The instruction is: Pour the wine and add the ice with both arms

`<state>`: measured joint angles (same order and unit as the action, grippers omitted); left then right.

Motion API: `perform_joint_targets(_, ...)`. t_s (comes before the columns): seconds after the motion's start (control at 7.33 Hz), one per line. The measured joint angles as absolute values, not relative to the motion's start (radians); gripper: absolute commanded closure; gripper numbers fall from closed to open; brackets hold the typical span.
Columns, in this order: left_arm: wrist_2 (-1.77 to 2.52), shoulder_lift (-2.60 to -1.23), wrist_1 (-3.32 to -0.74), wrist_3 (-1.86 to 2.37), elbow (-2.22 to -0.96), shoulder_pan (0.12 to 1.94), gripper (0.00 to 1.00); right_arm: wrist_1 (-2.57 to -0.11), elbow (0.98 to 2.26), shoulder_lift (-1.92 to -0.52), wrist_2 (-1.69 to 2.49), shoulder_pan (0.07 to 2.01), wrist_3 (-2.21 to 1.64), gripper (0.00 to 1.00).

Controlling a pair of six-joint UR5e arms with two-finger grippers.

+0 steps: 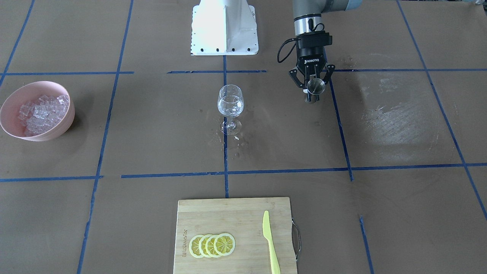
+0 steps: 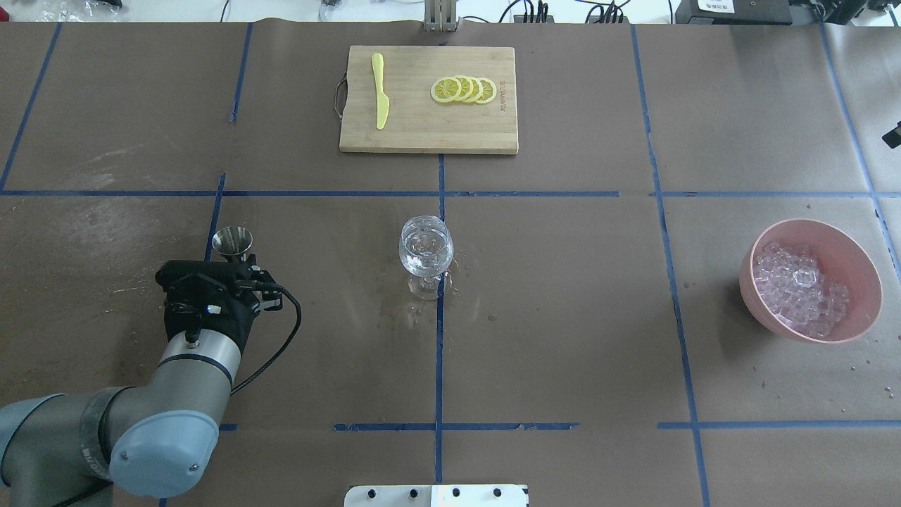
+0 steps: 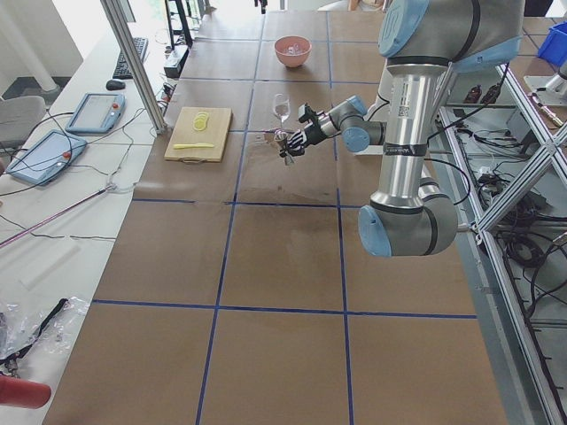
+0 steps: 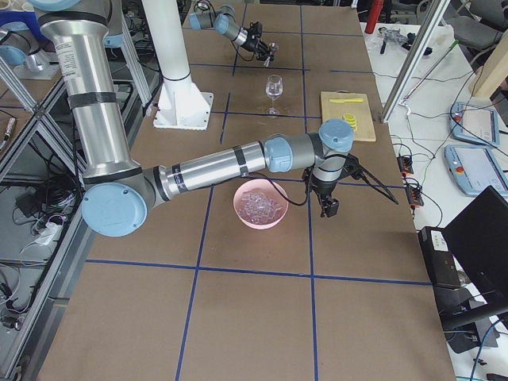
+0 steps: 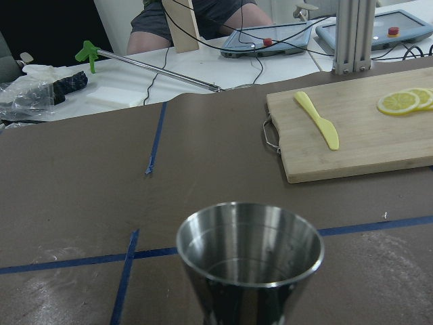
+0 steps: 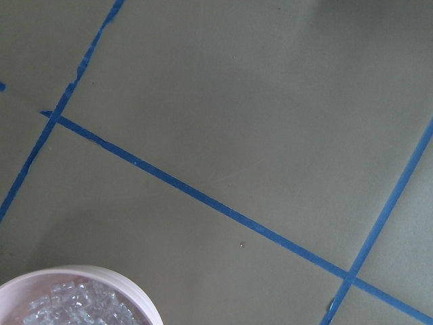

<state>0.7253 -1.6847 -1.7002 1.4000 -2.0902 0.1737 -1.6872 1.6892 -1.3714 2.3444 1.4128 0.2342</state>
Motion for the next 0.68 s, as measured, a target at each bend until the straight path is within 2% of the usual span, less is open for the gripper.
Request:
perform_joint_targets(0.41, 0.629, -1.474, -1.981, 1.449, -2.052, 0.133, 1.00, -1.687, 1.691, -1.373, 2.344, 1.413, 0.234, 0.00)
perform_joint_targets(0.68, 0.544, -1.346, -2.266, 1.453, -1.925, 0.107, 1.00, -1.686, 1.693, -1.373, 2.344, 1.413, 0.234, 0.00)
